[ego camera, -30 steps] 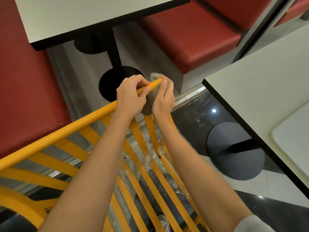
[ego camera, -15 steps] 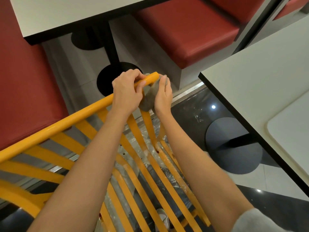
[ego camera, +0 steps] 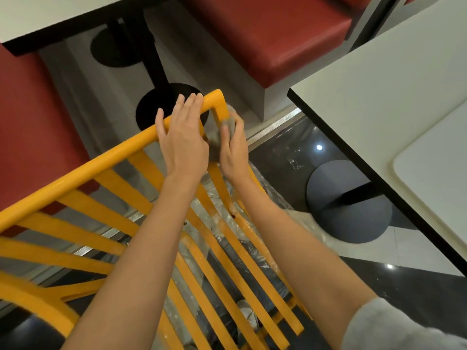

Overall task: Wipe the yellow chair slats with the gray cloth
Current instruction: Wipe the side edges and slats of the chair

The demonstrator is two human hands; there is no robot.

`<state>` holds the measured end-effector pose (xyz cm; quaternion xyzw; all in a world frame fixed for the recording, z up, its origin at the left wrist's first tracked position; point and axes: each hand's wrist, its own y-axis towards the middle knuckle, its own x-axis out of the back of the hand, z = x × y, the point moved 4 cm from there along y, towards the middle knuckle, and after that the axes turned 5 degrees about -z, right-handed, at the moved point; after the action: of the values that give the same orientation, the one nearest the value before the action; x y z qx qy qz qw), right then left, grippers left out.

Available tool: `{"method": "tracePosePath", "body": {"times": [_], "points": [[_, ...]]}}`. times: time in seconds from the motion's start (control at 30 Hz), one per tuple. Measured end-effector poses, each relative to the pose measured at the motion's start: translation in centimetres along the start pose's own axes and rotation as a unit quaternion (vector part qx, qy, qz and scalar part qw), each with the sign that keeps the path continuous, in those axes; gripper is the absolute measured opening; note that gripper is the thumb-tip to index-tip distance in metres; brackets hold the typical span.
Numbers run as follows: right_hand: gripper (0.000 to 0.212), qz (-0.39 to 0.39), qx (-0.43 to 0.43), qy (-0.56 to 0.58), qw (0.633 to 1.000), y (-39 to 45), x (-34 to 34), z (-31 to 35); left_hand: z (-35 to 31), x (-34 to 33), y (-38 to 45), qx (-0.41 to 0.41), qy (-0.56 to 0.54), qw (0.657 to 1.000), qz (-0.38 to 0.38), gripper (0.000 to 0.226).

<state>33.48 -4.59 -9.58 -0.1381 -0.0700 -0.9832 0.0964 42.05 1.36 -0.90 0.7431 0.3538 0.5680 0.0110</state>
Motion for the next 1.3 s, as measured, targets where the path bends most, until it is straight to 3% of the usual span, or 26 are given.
{"method": "tracePosePath", "body": {"times": [0.07,0.17,0.3,0.4,0.5,0.73,0.9,1.03,1.13,1.2,1.3], "points": [[0.049,0.047,-0.007,-0.108,0.993,-2.5,1.2,-4.1,-0.1,0.2,-0.1,0.0,-0.002,1.0,0.006,0.059],[0.048,0.065,-0.056,-0.195,0.977,-4.7,2.9,-8.0,-0.3,0.2,-0.2,0.004,-0.013,1.0,0.006,0.06],[0.028,0.048,-0.129,-0.092,0.986,-1.9,2.1,-4.9,-0.3,0.2,-0.3,0.012,-0.017,1.0,0.003,0.058],[0.024,0.04,-0.106,-0.048,0.992,-0.4,1.3,-2.8,0.0,0.1,-0.3,0.003,-0.019,1.0,0.011,0.058],[0.02,0.058,-0.081,-0.089,0.991,-1.9,2.2,-4.4,0.4,0.1,-0.2,0.0,-0.022,1.0,0.016,0.056],[0.029,0.13,-0.143,-0.222,0.956,-5.7,9.0,-10.4,0.5,0.0,-0.1,0.002,-0.03,0.999,0.014,0.055],[0.035,0.028,-0.093,-0.108,0.989,-6.2,12.4,-6.6,0.6,-0.1,-0.1,0.002,-0.032,0.999,0.009,0.055],[0.037,-0.037,0.009,-0.053,0.998,-2.9,10.5,-1.8,0.7,-0.1,0.0,0.0,-0.031,0.999,0.014,0.056],[0.035,0.007,-0.018,-0.01,1.0,-1.1,6.1,-1.8,0.8,-0.1,0.0,-0.002,-0.031,0.999,0.014,0.057],[0.035,0.046,-0.022,-0.046,0.998,-1.6,3.3,-3.2,0.9,-0.1,0.0,0.0,-0.033,0.999,0.014,0.057],[0.034,0.026,-0.039,-0.107,0.993,-3.2,2.9,-5.2,1.0,-0.2,-0.1,0.0,-0.037,0.999,0.011,0.058]]}}
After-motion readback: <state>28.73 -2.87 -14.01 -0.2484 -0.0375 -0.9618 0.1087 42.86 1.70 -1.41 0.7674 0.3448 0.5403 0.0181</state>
